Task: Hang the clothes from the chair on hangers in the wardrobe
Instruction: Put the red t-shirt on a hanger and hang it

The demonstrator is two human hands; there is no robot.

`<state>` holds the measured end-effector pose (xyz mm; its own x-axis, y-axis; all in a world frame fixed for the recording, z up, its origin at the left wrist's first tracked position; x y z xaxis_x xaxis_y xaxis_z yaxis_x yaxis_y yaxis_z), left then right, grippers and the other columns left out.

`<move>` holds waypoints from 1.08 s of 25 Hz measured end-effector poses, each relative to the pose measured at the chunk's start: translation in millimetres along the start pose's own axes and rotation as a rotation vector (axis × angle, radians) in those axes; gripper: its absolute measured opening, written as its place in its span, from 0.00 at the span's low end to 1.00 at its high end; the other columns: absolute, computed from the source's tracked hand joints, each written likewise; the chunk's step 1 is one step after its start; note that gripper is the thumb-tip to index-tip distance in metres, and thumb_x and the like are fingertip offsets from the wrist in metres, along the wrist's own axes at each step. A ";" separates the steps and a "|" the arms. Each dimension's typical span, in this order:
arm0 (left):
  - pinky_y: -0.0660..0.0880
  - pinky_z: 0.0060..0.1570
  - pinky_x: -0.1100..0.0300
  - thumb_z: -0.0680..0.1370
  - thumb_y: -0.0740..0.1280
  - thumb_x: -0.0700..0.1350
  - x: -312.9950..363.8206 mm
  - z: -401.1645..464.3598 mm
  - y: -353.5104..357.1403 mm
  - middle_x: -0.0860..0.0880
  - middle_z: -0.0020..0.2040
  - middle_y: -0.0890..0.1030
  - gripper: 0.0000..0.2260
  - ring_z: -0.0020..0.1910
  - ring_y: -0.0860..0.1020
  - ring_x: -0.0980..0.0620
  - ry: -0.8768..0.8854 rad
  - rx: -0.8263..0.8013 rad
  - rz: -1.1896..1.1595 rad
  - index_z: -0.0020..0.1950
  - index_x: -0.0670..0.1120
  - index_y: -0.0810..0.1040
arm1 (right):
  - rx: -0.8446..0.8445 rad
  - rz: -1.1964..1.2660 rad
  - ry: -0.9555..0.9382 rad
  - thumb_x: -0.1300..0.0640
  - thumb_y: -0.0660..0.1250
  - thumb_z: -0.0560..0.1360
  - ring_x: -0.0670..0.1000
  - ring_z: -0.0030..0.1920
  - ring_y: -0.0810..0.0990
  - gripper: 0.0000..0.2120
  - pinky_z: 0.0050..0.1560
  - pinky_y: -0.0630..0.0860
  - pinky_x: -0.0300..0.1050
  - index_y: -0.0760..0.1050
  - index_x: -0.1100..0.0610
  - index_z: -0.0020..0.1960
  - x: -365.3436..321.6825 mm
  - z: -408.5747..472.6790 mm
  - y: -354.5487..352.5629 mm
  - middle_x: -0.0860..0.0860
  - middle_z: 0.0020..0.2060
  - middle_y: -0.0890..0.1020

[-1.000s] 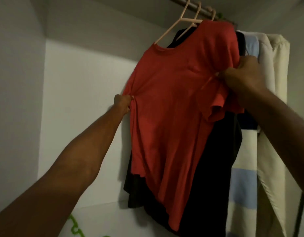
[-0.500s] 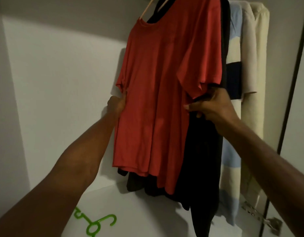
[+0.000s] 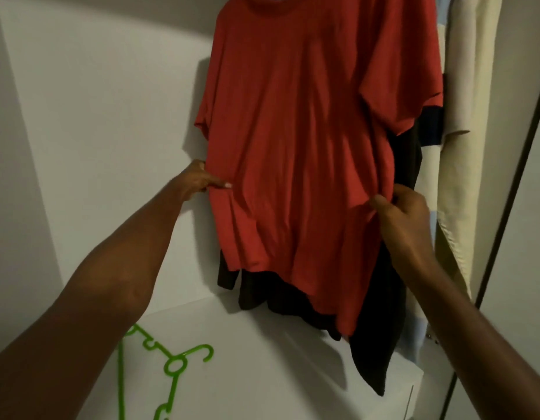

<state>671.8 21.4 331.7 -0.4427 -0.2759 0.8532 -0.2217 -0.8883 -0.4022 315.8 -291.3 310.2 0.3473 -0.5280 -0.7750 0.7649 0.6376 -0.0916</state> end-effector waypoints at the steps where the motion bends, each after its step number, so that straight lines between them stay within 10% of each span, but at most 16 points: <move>1: 0.71 0.34 0.64 0.59 0.81 0.39 -5.0 2.1 -14.0 0.45 0.46 0.86 0.21 0.41 0.80 0.49 -0.005 0.112 0.065 0.51 0.40 0.86 | 0.051 -0.001 -0.026 0.56 0.68 0.73 0.62 0.37 0.84 0.06 0.39 0.82 0.65 0.80 0.59 0.46 0.5 -4.7 -11.7 0.58 0.36 0.84; 6: 0.74 0.28 0.61 0.65 0.72 0.39 -27.1 -3.4 -25.6 0.42 0.34 0.82 0.01 0.30 0.77 0.48 -0.086 0.359 0.124 0.33 0.44 0.82 | 0.061 -0.102 -0.094 0.67 0.71 0.72 0.59 0.29 0.81 0.06 0.33 0.82 0.62 0.77 0.57 0.45 17.9 -25.7 -13.6 0.56 0.31 0.82; 14: 0.75 0.45 0.57 0.76 0.64 0.42 -66.3 -71.3 16.8 0.44 0.47 0.85 0.10 0.49 0.83 0.43 -0.147 0.626 0.171 0.48 0.41 0.85 | 0.023 -0.315 -0.076 0.59 0.70 0.74 0.46 0.30 0.79 0.05 0.34 0.80 0.55 0.77 0.51 0.42 63.7 -68.1 8.8 0.46 0.30 0.80; 27: 0.75 0.51 0.45 0.82 0.61 0.47 -83.3 -233.4 212.8 0.38 0.56 0.81 0.13 0.55 0.80 0.35 -0.166 0.433 0.581 0.63 0.41 0.73 | -0.222 -0.755 -0.202 0.48 0.69 0.74 0.63 0.62 0.75 0.20 0.59 0.70 0.56 0.77 0.57 0.62 144.7 -136.5 -7.9 0.58 0.59 0.81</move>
<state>458.7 -58.9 97.5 -0.2396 -0.7666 0.5958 0.3860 -0.6383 -0.6660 285.9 -296.1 113.4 -0.1114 -0.9378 -0.3288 0.7144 0.1544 -0.6825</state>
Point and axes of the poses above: each hand's wrist, its own z-axis towards the middle knuckle, its own y-axis out of the palm, x = y × z, the point moved 9 cm from there along z, towards the middle knuckle
